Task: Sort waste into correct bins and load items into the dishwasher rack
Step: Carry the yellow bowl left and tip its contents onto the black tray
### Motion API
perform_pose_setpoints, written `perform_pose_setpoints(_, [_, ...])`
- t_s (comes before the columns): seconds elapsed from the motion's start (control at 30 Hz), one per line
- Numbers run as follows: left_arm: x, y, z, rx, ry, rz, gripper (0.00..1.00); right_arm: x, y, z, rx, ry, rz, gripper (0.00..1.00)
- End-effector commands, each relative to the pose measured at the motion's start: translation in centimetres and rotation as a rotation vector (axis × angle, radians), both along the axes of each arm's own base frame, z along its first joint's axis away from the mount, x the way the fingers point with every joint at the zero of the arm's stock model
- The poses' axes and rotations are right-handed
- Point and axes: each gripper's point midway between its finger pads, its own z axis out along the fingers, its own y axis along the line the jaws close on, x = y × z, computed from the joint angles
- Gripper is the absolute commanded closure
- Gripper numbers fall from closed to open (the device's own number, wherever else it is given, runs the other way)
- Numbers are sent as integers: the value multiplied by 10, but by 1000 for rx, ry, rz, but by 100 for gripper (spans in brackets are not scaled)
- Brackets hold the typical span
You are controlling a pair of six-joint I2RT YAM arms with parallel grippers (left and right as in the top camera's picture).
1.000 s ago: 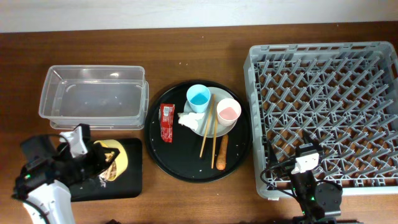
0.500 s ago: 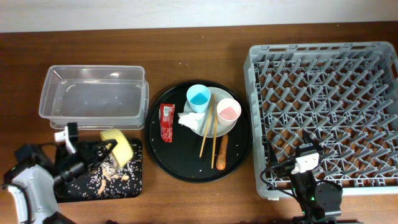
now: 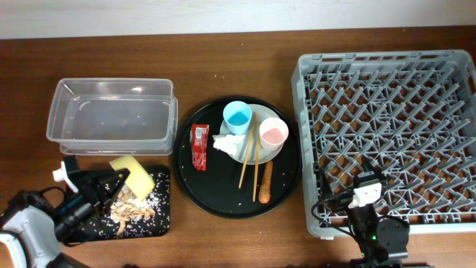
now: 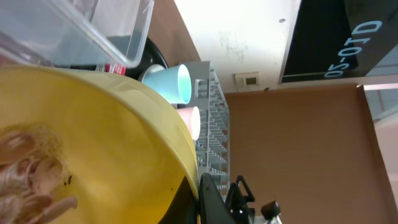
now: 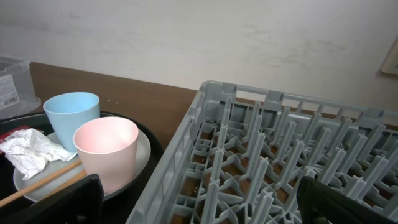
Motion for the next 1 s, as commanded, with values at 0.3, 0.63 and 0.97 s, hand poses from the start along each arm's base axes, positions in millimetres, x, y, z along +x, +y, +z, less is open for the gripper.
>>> perform_pose_setpoints(0.3, [0,-2,11,-24,-66,7,100,0,2,-3,12,8,6,2])
perform_pose_setpoints(0.63, [-2,-10,22,-10,-148,-10,100,0,1,-3,12,8,6,2])
perform_pose_setpoints(0.97, [-6,-12,23,20,-102,-43,100,0,1,-3,12,8,6,2])
